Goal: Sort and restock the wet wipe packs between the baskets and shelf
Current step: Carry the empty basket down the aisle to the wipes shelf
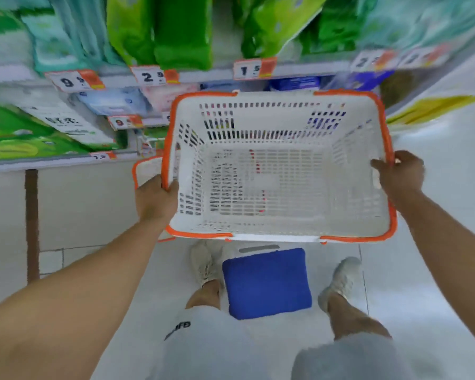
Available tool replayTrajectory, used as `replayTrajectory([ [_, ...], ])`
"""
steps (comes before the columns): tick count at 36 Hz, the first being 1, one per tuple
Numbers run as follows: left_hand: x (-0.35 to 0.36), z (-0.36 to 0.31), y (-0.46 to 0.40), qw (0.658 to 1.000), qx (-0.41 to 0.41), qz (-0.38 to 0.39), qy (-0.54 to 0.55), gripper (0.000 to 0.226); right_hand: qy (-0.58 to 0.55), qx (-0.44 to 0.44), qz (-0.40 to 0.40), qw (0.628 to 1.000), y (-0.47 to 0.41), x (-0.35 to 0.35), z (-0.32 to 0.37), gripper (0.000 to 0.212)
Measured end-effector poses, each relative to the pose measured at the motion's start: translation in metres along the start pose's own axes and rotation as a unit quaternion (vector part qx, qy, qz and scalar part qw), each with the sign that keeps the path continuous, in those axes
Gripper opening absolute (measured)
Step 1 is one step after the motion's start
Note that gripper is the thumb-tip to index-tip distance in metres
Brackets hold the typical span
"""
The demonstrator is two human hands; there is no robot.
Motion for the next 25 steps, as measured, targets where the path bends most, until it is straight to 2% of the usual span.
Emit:
replayTrajectory([
  [2,0.027,-0.043,-0.002,1.0,0.021,0.021,-0.006,0.025,-0.017,0.007,-0.033,0.999,-0.022,-0.029,-0.025,0.032],
  [6,0.096,-0.104,-0.018,0.995,0.02,0.093,-0.027,0.029,-0.029,0.018,-0.043,0.999,-0.086,-0.063,-0.083,0.019],
  [12,0.223,-0.167,-0.051,0.977,0.005,0.204,-0.056,0.02,-0.055,0.043,-0.037,0.997,-0.214,-0.067,-0.178,0.027],
  [16,0.303,-0.186,-0.07,0.975,-0.015,0.218,-0.037,0.031,-0.057,0.05,-0.021,0.997,-0.286,-0.054,-0.231,0.024],
  [21,0.372,-0.193,-0.105,0.976,-0.039,0.213,-0.021,0.033,-0.04,0.047,0.027,0.998,-0.357,-0.017,-0.269,0.018],
  [25,0.411,-0.183,-0.144,0.969,-0.043,0.219,-0.104,0.04,-0.013,0.057,0.104,0.993,-0.4,0.029,-0.285,0.023],
])
Point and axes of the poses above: each hand's wrist, its own y-axis away from the middle knuckle, its own x-axis out of the palm, z = x × y, the point moved 1 cm from there along -y, towards the middle knuckle, and after that the axes turned 13 degrees about z, right-handed, at the moved point
